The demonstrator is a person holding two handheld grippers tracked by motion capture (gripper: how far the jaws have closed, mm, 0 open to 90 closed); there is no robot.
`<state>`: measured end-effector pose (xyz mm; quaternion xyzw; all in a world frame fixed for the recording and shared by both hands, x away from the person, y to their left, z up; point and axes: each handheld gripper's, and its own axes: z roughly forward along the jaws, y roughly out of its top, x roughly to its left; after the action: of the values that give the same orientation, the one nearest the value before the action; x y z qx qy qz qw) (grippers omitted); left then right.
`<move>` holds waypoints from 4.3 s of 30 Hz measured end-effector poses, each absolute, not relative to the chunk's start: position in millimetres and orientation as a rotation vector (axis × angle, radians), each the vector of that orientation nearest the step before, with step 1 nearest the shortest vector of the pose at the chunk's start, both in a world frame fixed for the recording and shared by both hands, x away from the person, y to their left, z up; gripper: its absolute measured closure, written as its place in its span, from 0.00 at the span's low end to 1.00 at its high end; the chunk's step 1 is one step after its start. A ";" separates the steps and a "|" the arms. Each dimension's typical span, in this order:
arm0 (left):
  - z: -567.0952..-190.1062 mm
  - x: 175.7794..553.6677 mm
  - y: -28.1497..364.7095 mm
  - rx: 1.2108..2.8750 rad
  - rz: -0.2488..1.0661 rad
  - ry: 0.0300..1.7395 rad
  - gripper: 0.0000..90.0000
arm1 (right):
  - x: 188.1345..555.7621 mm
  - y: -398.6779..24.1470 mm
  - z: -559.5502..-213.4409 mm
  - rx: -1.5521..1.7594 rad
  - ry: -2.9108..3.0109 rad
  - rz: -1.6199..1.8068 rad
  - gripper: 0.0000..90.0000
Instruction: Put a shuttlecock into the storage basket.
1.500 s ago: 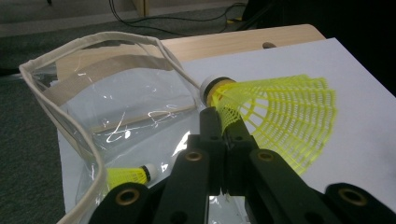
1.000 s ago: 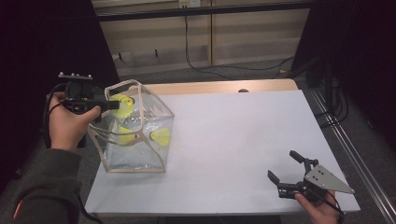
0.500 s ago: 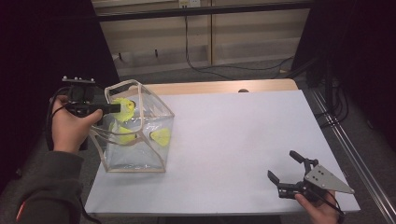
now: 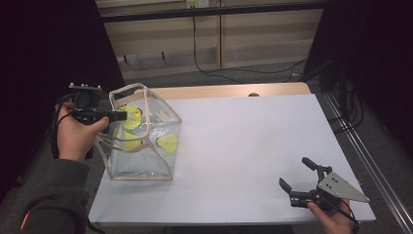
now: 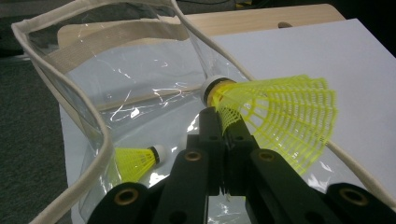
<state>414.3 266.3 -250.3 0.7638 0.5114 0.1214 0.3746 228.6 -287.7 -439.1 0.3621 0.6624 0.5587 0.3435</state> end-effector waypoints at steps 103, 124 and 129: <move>-258.1 386.0 175.7 1.876 0.161 0.901 0.17 | 227.9 -287.3 -438.8 0.939 1.725 1.451 0.02; -264.2 370.4 165.6 1.860 0.140 0.792 0.10 | 227.5 -286.3 -438.7 0.932 1.730 1.446 0.02; -267.0 363.6 156.3 1.858 0.098 0.757 0.10 | 227.8 -286.2 -439.1 0.935 1.731 1.446 0.02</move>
<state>363.6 156.3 -267.0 0.7804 0.3178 0.0414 0.5369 227.8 -286.2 -439.1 0.3599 0.6658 0.5564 0.3429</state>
